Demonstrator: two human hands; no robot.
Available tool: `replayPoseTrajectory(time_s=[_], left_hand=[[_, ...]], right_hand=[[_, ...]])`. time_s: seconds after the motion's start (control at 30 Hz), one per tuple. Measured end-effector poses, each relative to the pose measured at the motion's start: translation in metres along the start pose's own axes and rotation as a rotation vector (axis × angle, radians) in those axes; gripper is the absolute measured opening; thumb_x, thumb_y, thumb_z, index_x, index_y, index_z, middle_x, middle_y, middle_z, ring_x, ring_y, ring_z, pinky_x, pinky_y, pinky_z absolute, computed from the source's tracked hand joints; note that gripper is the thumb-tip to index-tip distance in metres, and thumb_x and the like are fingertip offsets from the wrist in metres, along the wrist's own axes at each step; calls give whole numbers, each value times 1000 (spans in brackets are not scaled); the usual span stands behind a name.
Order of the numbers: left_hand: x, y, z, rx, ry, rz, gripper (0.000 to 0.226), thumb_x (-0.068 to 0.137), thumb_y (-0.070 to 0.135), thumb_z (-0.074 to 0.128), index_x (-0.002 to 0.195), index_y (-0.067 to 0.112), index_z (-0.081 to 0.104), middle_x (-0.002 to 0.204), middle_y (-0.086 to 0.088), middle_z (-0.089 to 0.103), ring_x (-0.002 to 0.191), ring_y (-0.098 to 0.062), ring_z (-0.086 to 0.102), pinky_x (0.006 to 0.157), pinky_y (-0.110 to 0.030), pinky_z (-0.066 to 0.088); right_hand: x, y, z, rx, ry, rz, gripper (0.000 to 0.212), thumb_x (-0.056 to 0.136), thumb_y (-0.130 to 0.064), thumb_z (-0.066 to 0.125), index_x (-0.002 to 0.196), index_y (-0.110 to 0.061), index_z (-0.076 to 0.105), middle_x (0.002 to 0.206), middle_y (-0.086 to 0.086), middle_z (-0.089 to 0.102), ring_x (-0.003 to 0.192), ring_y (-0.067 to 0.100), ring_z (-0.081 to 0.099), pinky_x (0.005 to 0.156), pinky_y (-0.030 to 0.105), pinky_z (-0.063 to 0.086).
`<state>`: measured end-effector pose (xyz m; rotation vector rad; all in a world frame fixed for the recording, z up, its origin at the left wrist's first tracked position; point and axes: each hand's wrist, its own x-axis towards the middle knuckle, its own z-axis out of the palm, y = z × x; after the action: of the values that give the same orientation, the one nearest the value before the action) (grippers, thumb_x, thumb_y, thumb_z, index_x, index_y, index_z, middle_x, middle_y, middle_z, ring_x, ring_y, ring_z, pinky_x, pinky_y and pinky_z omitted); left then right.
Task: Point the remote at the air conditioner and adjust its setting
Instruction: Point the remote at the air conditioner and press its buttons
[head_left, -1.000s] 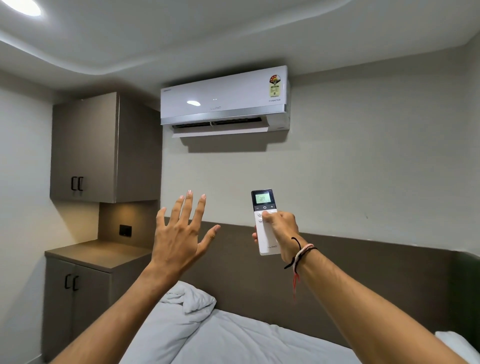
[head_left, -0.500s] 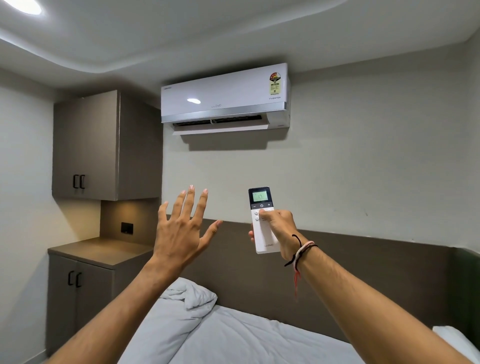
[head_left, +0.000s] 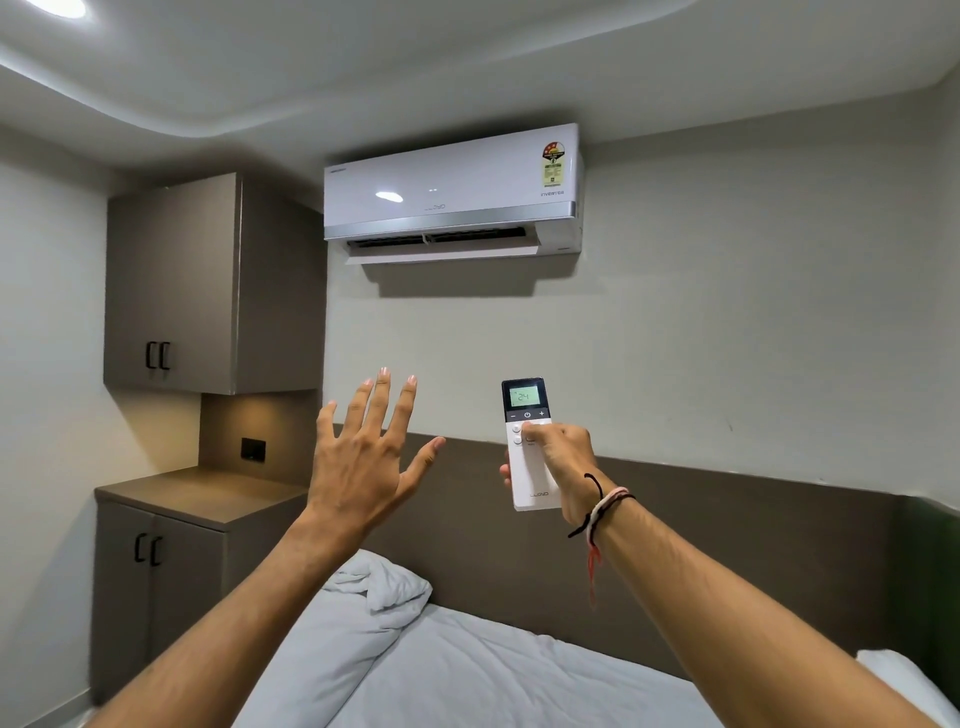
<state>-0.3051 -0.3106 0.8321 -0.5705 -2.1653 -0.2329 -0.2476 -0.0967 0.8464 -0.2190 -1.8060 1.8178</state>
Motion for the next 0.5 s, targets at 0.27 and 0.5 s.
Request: replayPoseTrajectory(time_s=[0.27,0.5], left_hand=[[-2,-2,3,7,-4,0,88,88,73,9,159,23,21,166,-15,28,152,-32,31,117,-63,32],[-3,-3,2,13,-3,-2,86,89,72,11,159,22,24,165,-16,31,151,-32,33,115,-62,34]], right_hand=[[2,4,1,20,50,24,28,85,-33,73,92,-7,64,80,17,72,57,34,70,59,39,61],[0,8,4,-8,112,21,26,82,-32,71,85,-6,68,75,17,73,53,31,69,47,25,52]])
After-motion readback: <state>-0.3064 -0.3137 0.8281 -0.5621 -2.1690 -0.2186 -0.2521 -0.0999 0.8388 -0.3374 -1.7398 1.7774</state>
